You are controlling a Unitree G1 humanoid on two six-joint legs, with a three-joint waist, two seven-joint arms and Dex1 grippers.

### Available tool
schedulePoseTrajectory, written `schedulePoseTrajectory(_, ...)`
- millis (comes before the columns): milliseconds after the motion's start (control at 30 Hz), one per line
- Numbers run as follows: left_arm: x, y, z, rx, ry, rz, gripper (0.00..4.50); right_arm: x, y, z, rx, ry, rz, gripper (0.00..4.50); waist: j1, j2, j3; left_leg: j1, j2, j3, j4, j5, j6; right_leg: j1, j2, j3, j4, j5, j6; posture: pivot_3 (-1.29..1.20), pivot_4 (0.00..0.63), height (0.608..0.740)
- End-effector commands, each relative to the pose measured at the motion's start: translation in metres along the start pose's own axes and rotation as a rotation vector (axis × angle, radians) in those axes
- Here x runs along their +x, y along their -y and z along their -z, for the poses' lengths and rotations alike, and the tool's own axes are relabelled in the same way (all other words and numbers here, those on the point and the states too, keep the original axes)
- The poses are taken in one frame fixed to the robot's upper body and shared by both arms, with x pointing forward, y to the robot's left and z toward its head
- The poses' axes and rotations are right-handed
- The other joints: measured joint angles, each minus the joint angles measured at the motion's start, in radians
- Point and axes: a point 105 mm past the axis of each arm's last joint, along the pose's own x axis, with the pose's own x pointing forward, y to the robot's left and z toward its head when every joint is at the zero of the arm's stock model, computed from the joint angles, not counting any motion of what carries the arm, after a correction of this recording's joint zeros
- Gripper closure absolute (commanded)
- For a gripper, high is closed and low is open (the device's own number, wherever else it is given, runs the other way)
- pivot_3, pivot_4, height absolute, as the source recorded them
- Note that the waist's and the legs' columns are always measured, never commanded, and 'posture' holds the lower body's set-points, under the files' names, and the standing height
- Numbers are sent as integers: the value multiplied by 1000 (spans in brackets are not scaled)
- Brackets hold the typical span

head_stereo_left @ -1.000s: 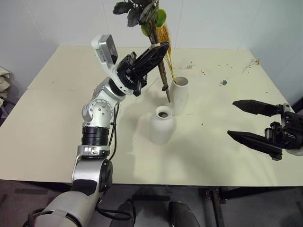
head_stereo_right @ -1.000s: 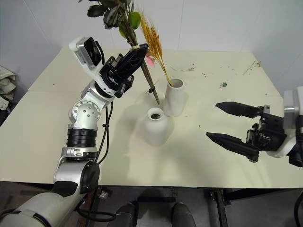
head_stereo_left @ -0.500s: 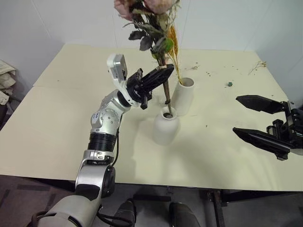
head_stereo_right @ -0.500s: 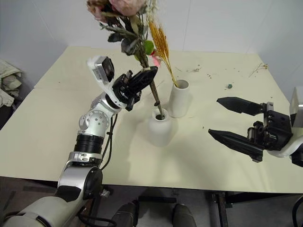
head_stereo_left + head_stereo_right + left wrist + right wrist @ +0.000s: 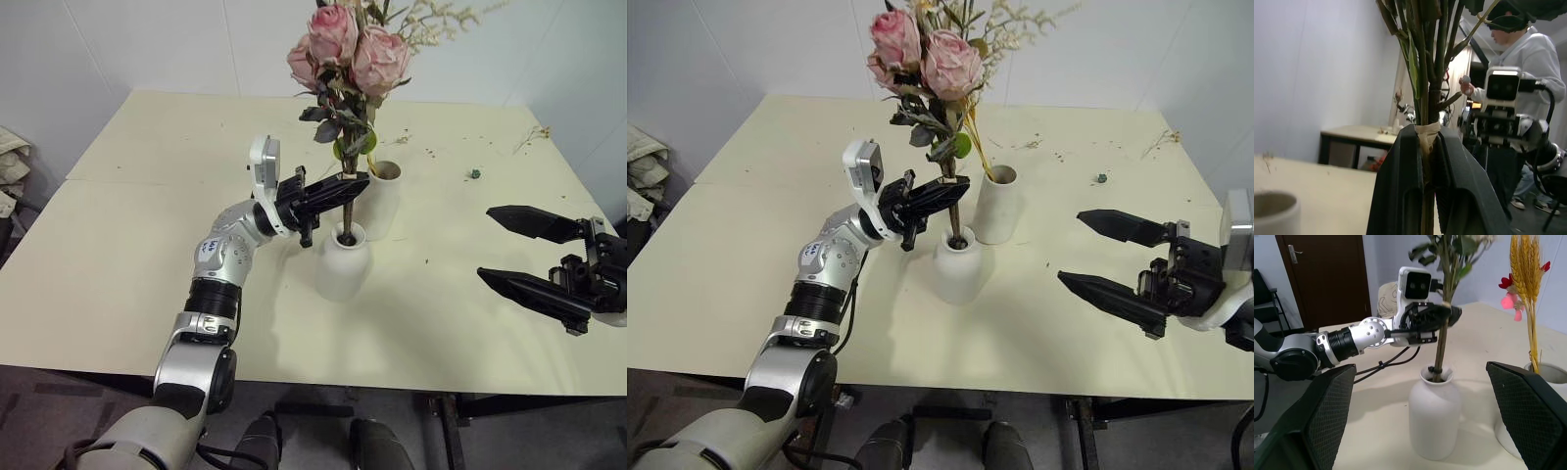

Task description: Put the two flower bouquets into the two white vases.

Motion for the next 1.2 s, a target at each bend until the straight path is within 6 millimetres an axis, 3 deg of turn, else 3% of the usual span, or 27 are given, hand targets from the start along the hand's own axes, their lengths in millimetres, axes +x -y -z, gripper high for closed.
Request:
schedulePoseTrajectory(33,3,2,-2,29,-17,26,4455,1,-4,-1,-27,11,-11,0,1,0,0,0,0,0,0,0,0,0,0,0,0,0,0,0,150,740)
schedulePoseTrajectory(467,1,-1,8,2,-67,16,4455,4,-2,6,-22,18,-5,0,-1,0,0,0,0,0,0,-1,0,0,0,0,0,0,0,0,150,740)
schedulePoseTrajectory(500,0,-1,10,2,-77,13,3735,4,-1,6,-22,18,-4,0,-1,0,0,0,0,0,0,-1,0,0,0,0,0,0,0,0,150,740)
schedulePoseTrajectory(700,-3,3,21,-1,-148,23,2008,4,1,6,-28,19,4,0,-1,0,0,0,0,0,0,-1,0,0,0,0,0,0,0,0,150,740)
schedulePoseTrajectory(900,-9,9,17,34,-200,45,123,3,2,5,-30,12,8,0,-1,0,0,0,0,0,0,-1,0,0,0,0,0,0,0,0,150,740)
schedulePoseTrajectory(1067,-29,10,13,132,-366,57,20,1,4,5,-31,-3,11,0,-3,0,0,0,0,0,0,-1,0,0,0,0,0,0,0,0,150,740)
schedulePoseTrajectory(1200,-35,8,-2,189,-422,60,20,-1,7,4,-36,-13,17,0,-3,0,0,0,0,0,0,-1,0,0,0,0,0,0,0,0,150,740)
